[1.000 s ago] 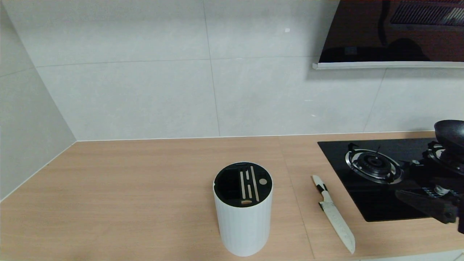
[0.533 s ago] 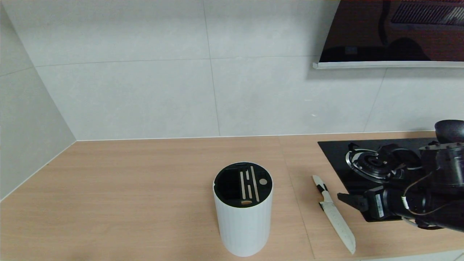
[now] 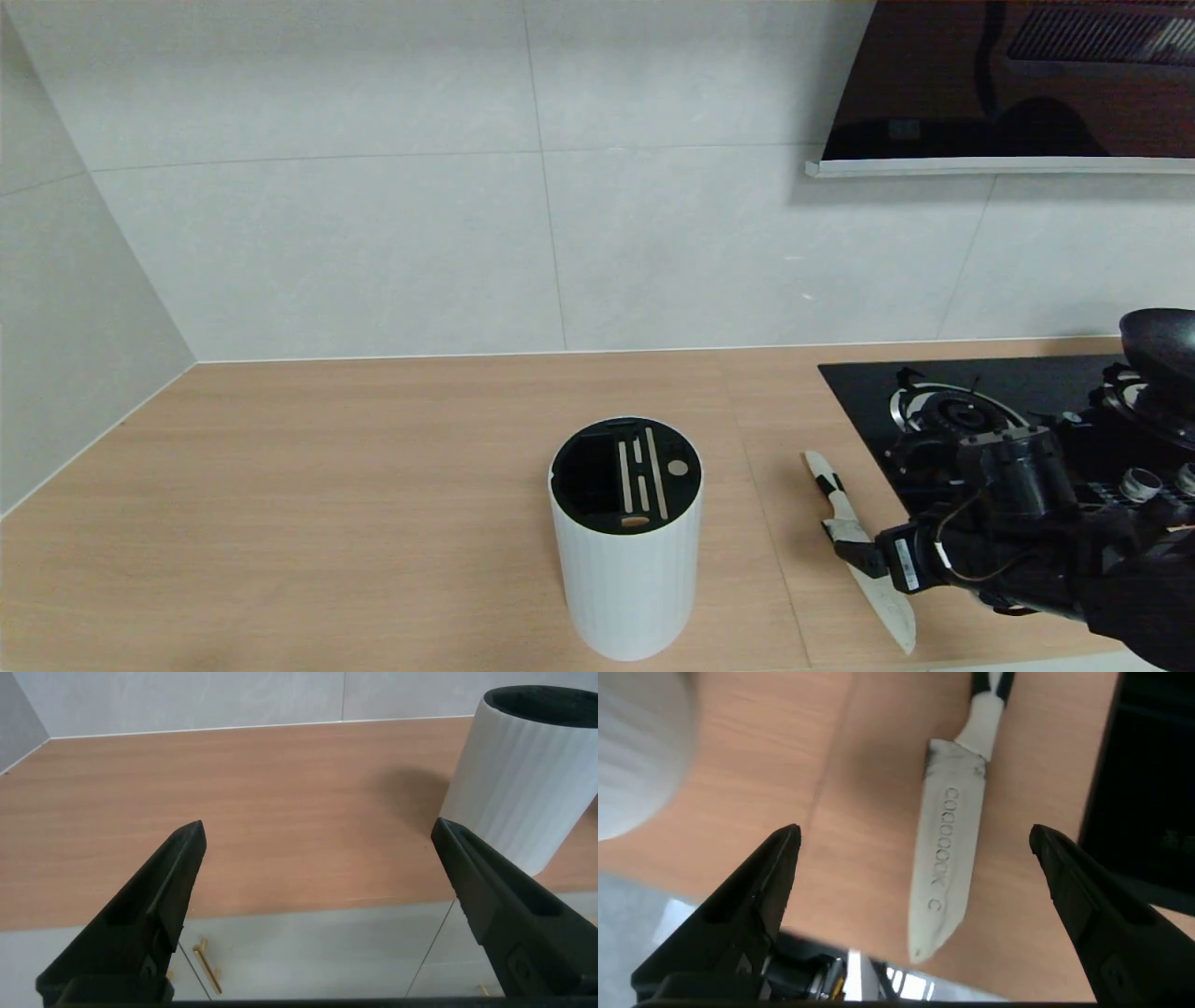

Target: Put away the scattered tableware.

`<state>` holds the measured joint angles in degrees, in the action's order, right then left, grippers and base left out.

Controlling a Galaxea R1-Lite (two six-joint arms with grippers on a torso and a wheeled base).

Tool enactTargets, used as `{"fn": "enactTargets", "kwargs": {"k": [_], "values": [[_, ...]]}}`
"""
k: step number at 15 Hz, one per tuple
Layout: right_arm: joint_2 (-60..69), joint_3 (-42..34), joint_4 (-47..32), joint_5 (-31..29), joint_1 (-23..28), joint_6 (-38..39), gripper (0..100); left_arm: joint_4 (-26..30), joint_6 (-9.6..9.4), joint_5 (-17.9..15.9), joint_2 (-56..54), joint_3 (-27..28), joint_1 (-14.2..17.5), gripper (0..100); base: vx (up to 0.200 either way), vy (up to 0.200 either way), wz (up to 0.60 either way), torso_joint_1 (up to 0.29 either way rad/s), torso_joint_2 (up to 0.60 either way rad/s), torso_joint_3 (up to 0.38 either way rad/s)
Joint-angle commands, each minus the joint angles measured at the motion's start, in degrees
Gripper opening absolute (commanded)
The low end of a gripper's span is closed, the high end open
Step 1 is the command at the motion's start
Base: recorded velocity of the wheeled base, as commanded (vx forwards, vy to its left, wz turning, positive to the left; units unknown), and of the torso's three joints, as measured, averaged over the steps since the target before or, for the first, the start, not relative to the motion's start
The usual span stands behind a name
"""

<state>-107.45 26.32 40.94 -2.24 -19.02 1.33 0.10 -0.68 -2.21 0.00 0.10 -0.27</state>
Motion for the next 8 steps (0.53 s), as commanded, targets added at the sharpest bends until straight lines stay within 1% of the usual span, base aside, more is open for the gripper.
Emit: {"fn": "enactTargets", "kwargs": {"k": [1,2,4,6,8], "values": [[-7.34,-0.3,3.89,-1.18,-0.05,0.34,100,-0.01,-0.02,0.01,0.0,-0.01,0.0,100,0.0,0.0,0.0,0.0,0.0,0.0],[-11.47,-0.3,8.72,-2.06,-0.05,2.1,100,-0.01,-0.02,0.01,0.0,-0.01,0.0,100,0.0,0.0,0.0,0.0,0.0,0.0],[-15.77,-0.39,14.87,-3.47,-0.05,2.89,100,-0.01,-0.02,0.01,0.0,-0.01,0.0,100,0.0,0.0,0.0,0.0,0.0,0.0],[-19.03,-0.57,19.44,-5.4,-0.05,2.89,100,-0.01,-0.02,0.01,0.0,-0.01,0.0,100,0.0,0.0,0.0,0.0,0.0,0.0],[-21.14,-0.57,22.26,-5.75,-0.05,2.89,100,-0.01,-0.02,0.01,0.0,-0.01,0.0,100,0.0,0.0,0.0,0.0,0.0,0.0]]}}
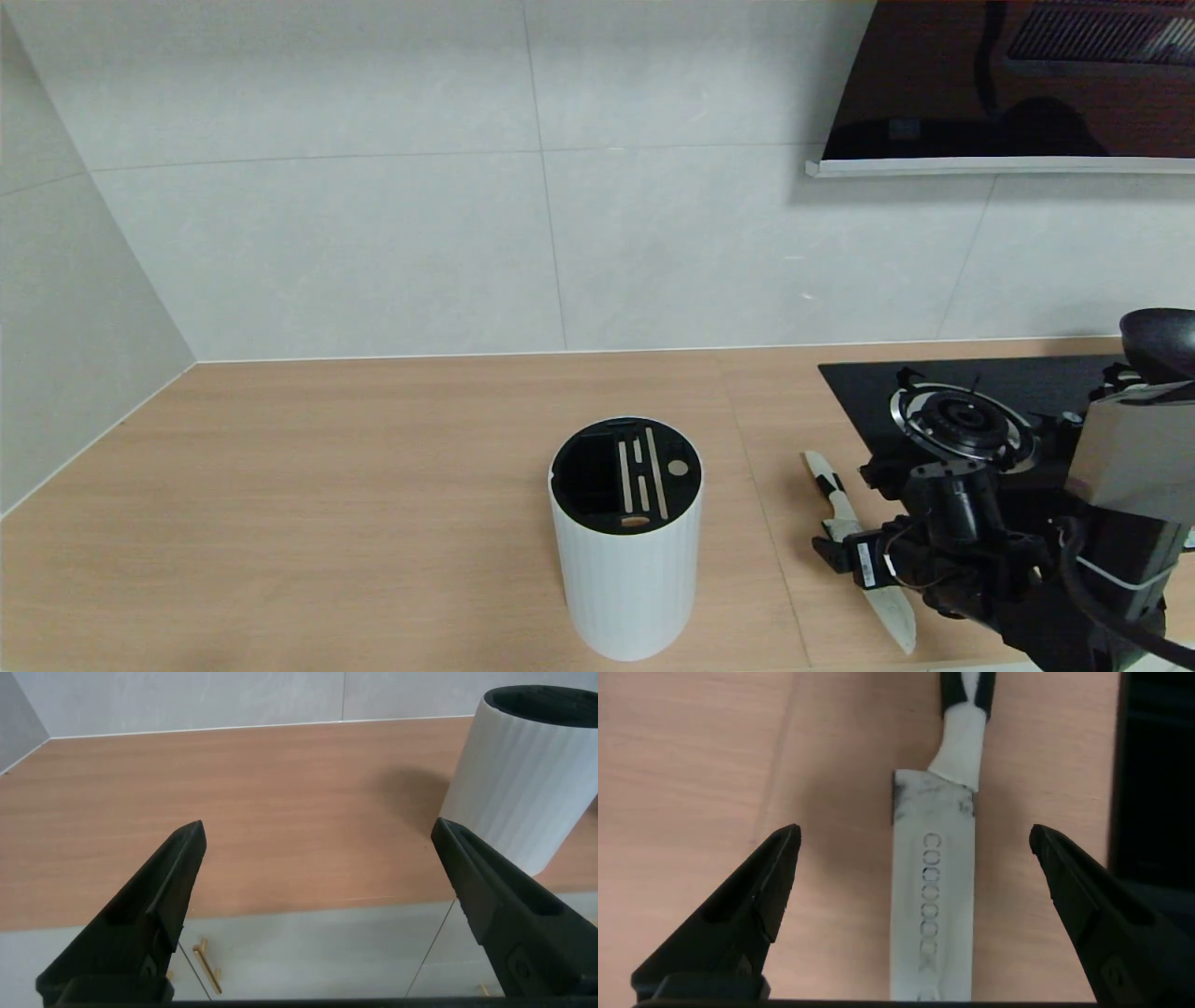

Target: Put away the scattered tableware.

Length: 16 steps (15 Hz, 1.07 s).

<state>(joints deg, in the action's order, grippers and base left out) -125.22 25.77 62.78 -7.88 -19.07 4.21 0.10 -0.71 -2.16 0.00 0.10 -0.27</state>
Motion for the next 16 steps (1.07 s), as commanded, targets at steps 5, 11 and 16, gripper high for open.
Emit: {"fn": "enactTargets", "kwargs": {"k": [5,11,16], "values": [[-6.0,0.51,5.16,-0.21,0.35,0.72,100,-0.01,0.0,-0.04,0.0,-0.01,0.0,100,0.0,0.0,0.0,0.0,0.0,0.0],[-10.57,3.5,9.55,-3.2,0.78,0.72,100,-0.01,0.0,-0.04,0.0,-0.01,0.0,100,0.0,0.0,0.0,0.0,0.0,0.0],[-10.66,3.85,9.55,-3.2,0.78,0.72,100,-0.01,0.0,-0.04,0.0,-0.01,0.0,100,0.0,0.0,0.0,0.0,0.0,0.0]]}}
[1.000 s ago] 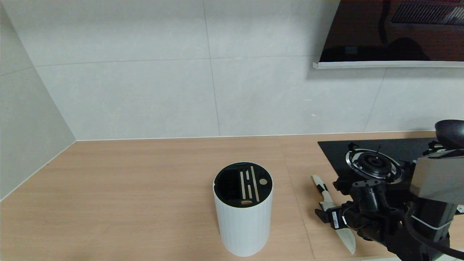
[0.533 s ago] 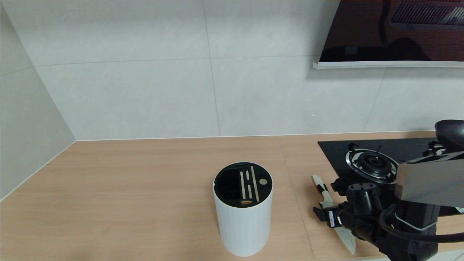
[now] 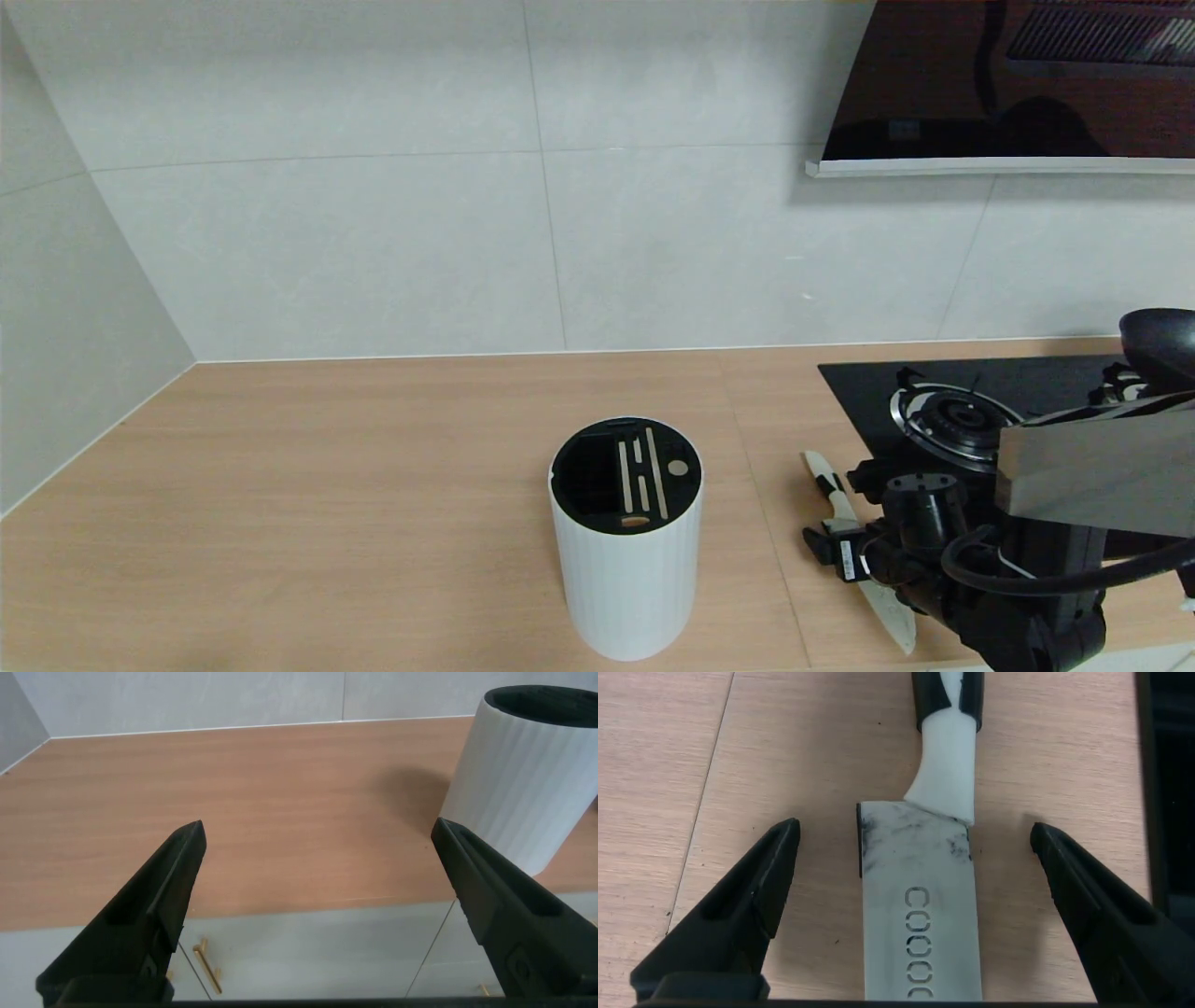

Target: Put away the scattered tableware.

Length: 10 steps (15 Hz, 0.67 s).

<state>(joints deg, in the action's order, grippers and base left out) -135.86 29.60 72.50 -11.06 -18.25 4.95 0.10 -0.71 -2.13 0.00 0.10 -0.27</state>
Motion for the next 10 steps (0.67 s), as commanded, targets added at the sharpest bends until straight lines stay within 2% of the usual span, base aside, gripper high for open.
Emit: {"fn": "enactTargets", "kwargs": {"k": [1,2,10], "values": [[-0.01,0.02,-0.16,-0.02,0.06,-0.03,100,-0.01,0.0,-0.06,0.0,-0.01,0.0,100,0.0,0.0,0.0,0.0,0.0,0.0],[-0.01,0.02,-0.16,-0.02,0.06,-0.03,0,-0.01,0.0,0.02,0.0,-0.01,0.0,100,0.0,0.0,0.0,0.0,0.0,0.0],[0.51,-0.24,-0.16,-0.02,0.23,-0.03,0,-0.01,0.0,-0.06,0.0,-0.01,0.0,100,0.0,0.0,0.0,0.0,0.0,0.0]]}}
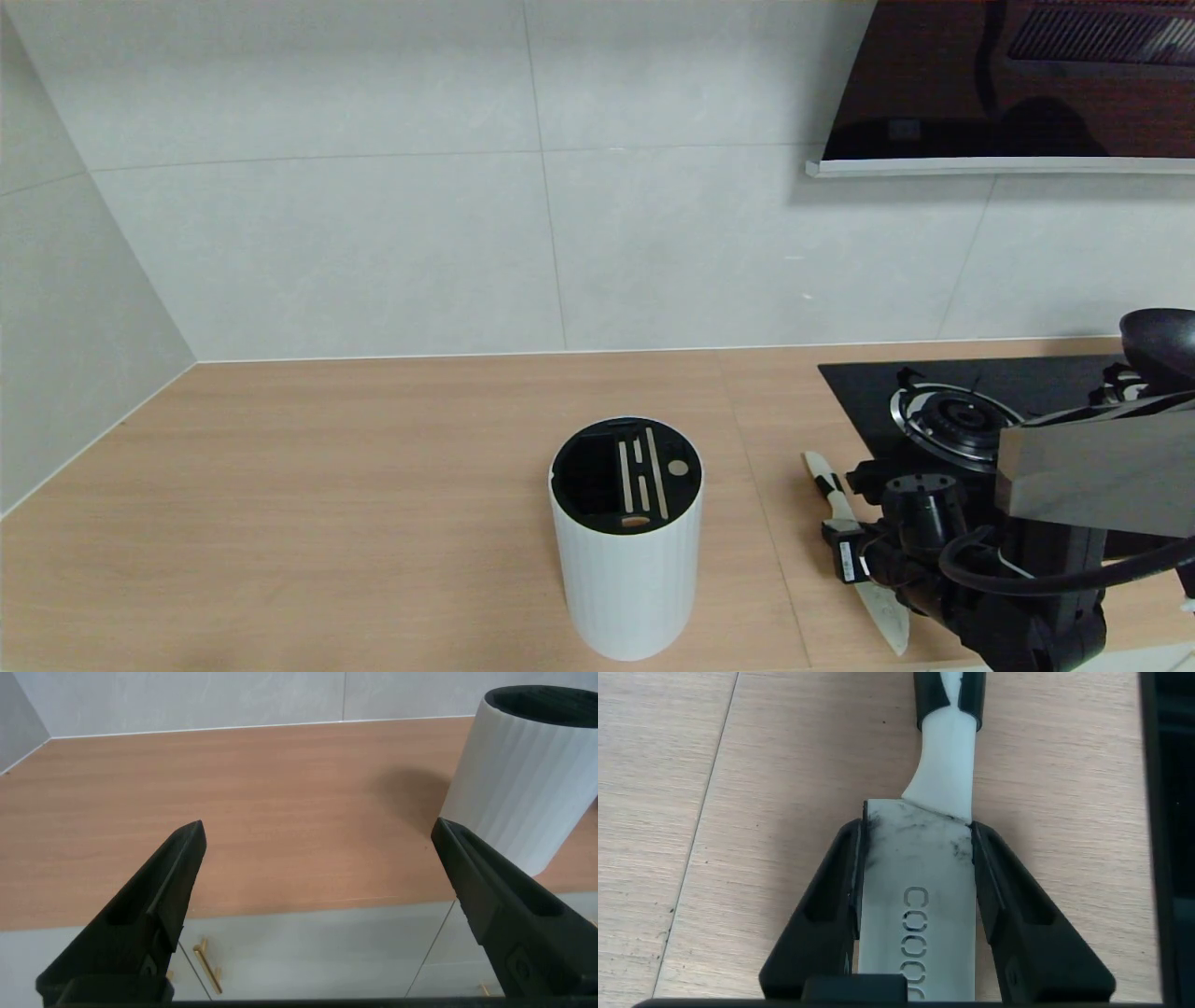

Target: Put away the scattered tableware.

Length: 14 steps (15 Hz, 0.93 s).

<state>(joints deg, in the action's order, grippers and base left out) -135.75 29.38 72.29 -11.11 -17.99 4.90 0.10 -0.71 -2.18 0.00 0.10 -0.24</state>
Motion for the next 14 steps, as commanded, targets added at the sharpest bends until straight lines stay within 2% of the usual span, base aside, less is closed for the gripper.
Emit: {"fn": "enactTargets", "kwargs": {"k": [1,5,10,14], "values": [[0.4,-0.11,0.04,-0.06,-0.02,0.02,0,-0.01,0.0,-0.02,0.0,-0.01,-0.02,100,0.0,0.0,0.0,0.0,0.0,0.0],[3.83,-0.99,-0.04,-0.06,-0.02,0.02,0,-0.01,0.0,0.07,0.0,-0.01,-0.02,100,0.0,0.0,0.0,0.0,0.0,0.0],[17.63,-5.47,-0.31,-0.06,-0.82,0.02,0,-0.01,-0.08,0.16,0.0,-0.01,-0.02,100,0.0,0.0,0.0,0.0,0.0,0.0],[21.5,-7.14,-0.04,-0.14,-1.25,-0.59,0,-0.01,-0.44,0.16,0.0,-0.01,-0.02,100,0.0,0.0,0.0,0.0,0.0,0.0]]}}
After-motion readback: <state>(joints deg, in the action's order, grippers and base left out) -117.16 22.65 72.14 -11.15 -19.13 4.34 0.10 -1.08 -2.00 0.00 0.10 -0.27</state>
